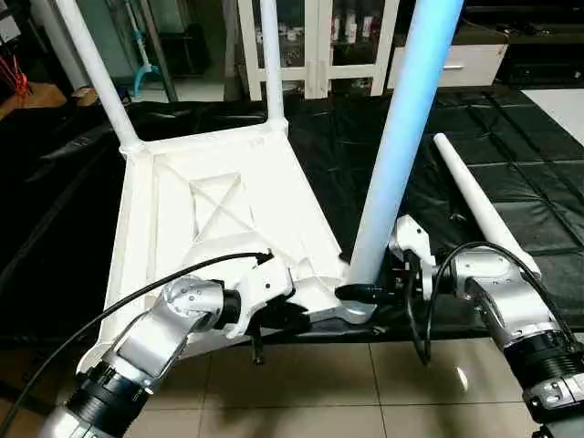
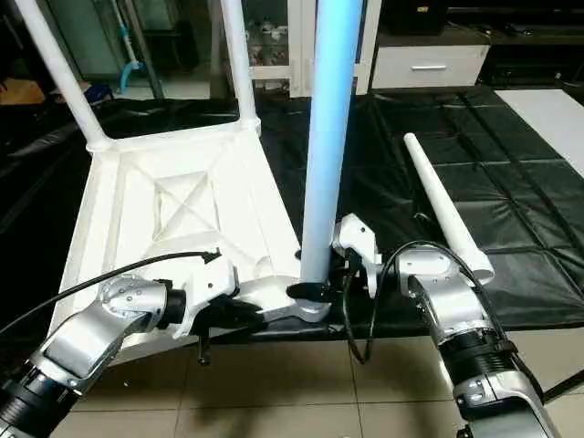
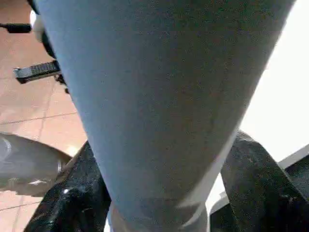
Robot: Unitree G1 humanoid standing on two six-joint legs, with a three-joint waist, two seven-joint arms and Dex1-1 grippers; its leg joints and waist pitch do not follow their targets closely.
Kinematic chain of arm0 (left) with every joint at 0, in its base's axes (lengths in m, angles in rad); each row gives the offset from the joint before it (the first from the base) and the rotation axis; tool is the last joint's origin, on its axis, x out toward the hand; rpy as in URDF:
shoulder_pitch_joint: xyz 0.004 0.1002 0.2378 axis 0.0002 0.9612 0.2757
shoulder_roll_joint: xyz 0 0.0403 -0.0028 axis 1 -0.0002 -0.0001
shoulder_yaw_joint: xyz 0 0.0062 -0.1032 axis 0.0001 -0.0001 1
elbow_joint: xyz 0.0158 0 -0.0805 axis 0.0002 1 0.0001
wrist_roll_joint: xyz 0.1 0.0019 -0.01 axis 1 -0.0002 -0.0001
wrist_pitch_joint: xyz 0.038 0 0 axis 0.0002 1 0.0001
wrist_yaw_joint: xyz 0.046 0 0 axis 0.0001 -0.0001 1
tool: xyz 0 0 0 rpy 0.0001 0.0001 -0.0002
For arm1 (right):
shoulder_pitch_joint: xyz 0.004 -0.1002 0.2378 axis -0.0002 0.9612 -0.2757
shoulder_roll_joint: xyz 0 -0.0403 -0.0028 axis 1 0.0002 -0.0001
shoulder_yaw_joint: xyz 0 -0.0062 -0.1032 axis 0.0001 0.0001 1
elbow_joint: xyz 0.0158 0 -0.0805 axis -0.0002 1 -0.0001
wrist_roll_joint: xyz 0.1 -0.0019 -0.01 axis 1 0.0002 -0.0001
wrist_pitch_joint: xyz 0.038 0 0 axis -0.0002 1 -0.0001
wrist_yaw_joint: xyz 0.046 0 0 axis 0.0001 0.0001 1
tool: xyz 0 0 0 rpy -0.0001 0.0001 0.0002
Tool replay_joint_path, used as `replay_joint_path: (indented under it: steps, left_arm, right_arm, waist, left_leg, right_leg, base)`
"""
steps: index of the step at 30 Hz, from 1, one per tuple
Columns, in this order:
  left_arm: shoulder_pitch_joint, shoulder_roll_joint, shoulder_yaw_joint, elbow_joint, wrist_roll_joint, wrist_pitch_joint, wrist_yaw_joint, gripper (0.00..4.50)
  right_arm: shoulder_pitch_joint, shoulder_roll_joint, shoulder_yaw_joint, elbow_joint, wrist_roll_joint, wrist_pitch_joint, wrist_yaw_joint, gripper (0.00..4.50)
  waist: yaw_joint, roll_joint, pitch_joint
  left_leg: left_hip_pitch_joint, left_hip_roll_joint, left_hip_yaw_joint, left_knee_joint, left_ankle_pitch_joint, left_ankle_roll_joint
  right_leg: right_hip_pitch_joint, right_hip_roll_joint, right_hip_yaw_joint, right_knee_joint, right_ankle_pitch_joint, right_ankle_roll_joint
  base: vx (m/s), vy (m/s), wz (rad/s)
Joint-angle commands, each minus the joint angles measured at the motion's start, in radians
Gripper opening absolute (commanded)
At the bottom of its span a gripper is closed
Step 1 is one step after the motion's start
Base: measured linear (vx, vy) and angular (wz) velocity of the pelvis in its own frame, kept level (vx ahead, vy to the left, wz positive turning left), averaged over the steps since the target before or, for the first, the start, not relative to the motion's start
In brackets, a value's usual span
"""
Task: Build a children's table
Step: Rotate leg to tighten
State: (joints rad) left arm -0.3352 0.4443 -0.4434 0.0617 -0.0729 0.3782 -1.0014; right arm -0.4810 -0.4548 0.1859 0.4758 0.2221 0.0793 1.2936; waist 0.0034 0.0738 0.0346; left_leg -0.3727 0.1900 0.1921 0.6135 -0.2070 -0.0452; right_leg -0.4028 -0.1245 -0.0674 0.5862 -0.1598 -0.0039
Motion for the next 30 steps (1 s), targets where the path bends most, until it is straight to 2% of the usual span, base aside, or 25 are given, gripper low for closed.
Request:
replay_joint_path:
  steps: [1,5,8,9,12,15,17,18,20,21,22,23,26,27,28,29,30]
  left_arm:
    - [0.031,0.031,-0.061,0.004,0.005,0.028,-0.087,0.00]
    - [0.032,0.031,-0.060,0.001,0.005,0.035,-0.087,0.00]
    - [0.032,0.031,-0.060,0.000,0.004,0.039,-0.084,0.00]
    - [0.032,0.029,-0.060,0.003,0.006,0.039,-0.079,0.00]
    - [0.022,0.010,-0.053,0.025,0.010,0.040,-0.048,0.00]
    - [0.008,-0.010,-0.046,0.050,0.019,0.038,-0.019,0.00]
    - [-0.011,-0.036,-0.036,0.083,0.029,0.038,0.018,0.00]
    - [-0.042,-0.076,-0.024,0.133,0.051,0.037,0.083,0.00]
    - [-0.082,-0.129,-0.001,0.200,0.080,0.040,0.184,0.00]
    - [-0.082,-0.129,-0.001,0.200,0.080,0.040,0.184,0.00]
    - [-0.118,-0.181,0.033,0.262,0.097,0.052,0.286,0.00]
    - [-0.125,-0.191,0.041,0.273,0.098,0.054,0.304,0.00]
    - [-0.195,-0.287,0.114,0.385,0.098,0.060,0.481,0.00]
    - [-0.214,-0.311,0.130,0.412,0.099,0.052,0.520,0.00]
    - [-0.228,-0.328,0.140,0.433,0.102,0.047,0.542,0.00]
    - [-0.238,-0.337,0.143,0.449,0.105,0.040,0.546,0.00]
    - [-0.242,-0.340,0.143,0.457,0.107,0.035,0.545,0.00]
  right_arm:
    - [-0.022,-0.045,-0.032,0.016,0.002,0.025,0.000,2.77]
    - [-0.024,-0.039,-0.034,0.021,0.002,0.027,-0.007,2.42]
    - [-0.027,-0.022,-0.042,0.029,0.003,0.028,-0.039,2.33]
    - [-0.030,-0.008,-0.047,0.040,-0.007,0.022,-0.078,2.08]
    - [-0.039,0.032,-0.060,0.081,-0.040,0.007,-0.191,2.01]
    - [-0.044,0.057,-0.068,0.102,-0.059,0.011,-0.264,1.95]
    - [-0.052,0.087,-0.078,0.121,-0.071,0.021,-0.347,1.94]
    - [-0.059,0.130,-0.092,0.134,-0.082,0.041,-0.453,1.93]
    - [-0.072,0.182,-0.114,0.156,-0.102,0.062,-0.610,1.93]
    - [-0.072,0.182,-0.114,0.156,-0.102,0.062,-0.610,1.93]
    - [-0.088,0.221,-0.132,0.187,-0.126,0.070,-0.754,1.93]
    - [-0.091,0.227,-0.135,0.192,-0.131,0.071,-0.786,1.92]
    - [-0.121,0.322,-0.163,0.241,-0.137,0.060,-0.990,1.91]
    - [-0.128,0.361,-0.167,0.244,-0.129,0.049,-1.023,1.91]
    - [-0.134,0.392,-0.168,0.245,-0.122,0.040,-1.035,1.91]
    - [-0.142,0.424,-0.166,0.245,-0.109,0.020,-1.016,1.91]
    - [-0.148,0.441,-0.163,0.244,-0.102,0.004,-0.995,1.91]
  waist:
    - [-0.001,-0.016,-0.058]
    - [-0.001,-0.017,-0.058]
    - [-0.002,-0.018,-0.058]
    - [-0.002,-0.019,-0.056]
    - [-0.008,-0.017,-0.051]
    - [-0.026,-0.020,-0.047]
    - [-0.033,-0.018,-0.043]
    - [-0.040,-0.018,-0.041]
    - [-0.054,-0.017,-0.041]
    - [-0.066,-0.018,-0.038]
    - [-0.068,-0.017,-0.039]
    - [-0.079,-0.015,-0.038]
    - [-0.098,-0.013,-0.040]
    - [-0.109,-0.010,-0.041]
    - [-0.109,-0.005,-0.044]
    - [-0.115,-0.001,-0.047]
    - [-0.119,-0.002,-0.048]
  left_leg:
    - [0.011,0.032,-0.012,-0.086,-0.246,0.065]
    - [0.010,0.031,-0.009,-0.085,-0.231,0.069]
    - [0.010,0.031,-0.008,-0.084,-0.228,0.071]
    - [0.010,0.031,-0.008,-0.086,-0.240,0.068]
    - [0.008,0.029,-0.010,-0.090,-0.288,0.046]
    - [0.013,0.027,-0.016,-0.095,-0.383,0.010]
    - [0.013,0.026,-0.018,-0.096,-0.408,0.004]
    - [0.012,0.023,-0.021,-0.096,-0.433,-0.006]
    - [0.019,0.019,-0.028,-0.095,-0.470,-0.023]
    - [0.014,0.017,-0.032,-0.097,-0.488,-0.026]
    - [0.016,0.018,-0.034,-0.097,-0.498,-0.029]
    - [0.015,0.013,-0.038,-0.096,-0.510,-0.033]
    - [0.012,0.007,-0.047,-0.095,-0.534,-0.024]
    - [0.006,0.008,-0.059,-0.099,-0.558,-0.021]
    - [0.009,0.008,-0.058,-0.100,-0.562,-0.016]
    - [0.011,0.012,-0.060,-0.101,-0.567,-0.009]
    - [0.007,0.014,-0.061,-0.103,-0.563,-0.006]
  right_leg:
    - [0.044,-0.012,0.023,-0.055,-0.231,-0.236]
    - [0.044,-0.012,0.025,-0.054,-0.223,-0.237]
    - [0.043,-0.012,0.025,-0.055,-0.229,-0.236]
    - [0.042,-0.012,0.026,-0.057,-0.247,-0.232]
    - [0.039,-0.013,0.025,-0.064,-0.323,-0.212]
    - [0.033,-0.012,0.023,-0.074,-0.433,-0.174]
    - [0.029,-0.013,0.022,-0.080,-0.470,-0.161]
    - [0.028,-0.013,0.018,-0.085,-0.520,-0.139]
    - [0.022,-0.013,0.012,-0.095,-0.582,-0.106]
    - [0.023,-0.012,0.005,-0.100,-0.616,-0.085]
    - [0.024,-0.013,0.002,-0.102,-0.630,-0.077]
    - [0.022,-0.013,-0.005,-0.109,-0.645,-0.066]
    - [0.022,-0.014,-0.013,-0.120,-0.658,-0.051]
    - [0.031,-0.014,-0.026,-0.123,-0.642,-0.048]
    - [0.031,-0.014,-0.027,-0.125,-0.619,-0.054]
    - [0.030,-0.019,-0.029,-0.124,-0.559,-0.079]
    - [0.034,-0.020,-0.029,-0.123,-0.525,-0.091]
  base:
    - [0.000,0.000,0.00]
    - [0.000,0.000,0.00]
    - [0.000,0.000,0.00]
    - [0.000,0.000,0.00]
    - [0.000,0.000,0.00]
    - [0.000,0.000,0.00]
    - [0.000,0.000,0.00]
    - [-0.051,0.000,-0.05]
    - [-0.067,0.001,-0.04]
    - [-0.056,0.008,-0.05]
    - [0.000,0.000,0.00]
    - [-0.055,0.017,-0.08]
    - [-0.035,0.016,-0.04]
    - [0.000,0.000,0.00]
    - [0.000,0.000,0.00]
    - [0.000,0.000,0.00]
    - [0.000,0.000,0.00]
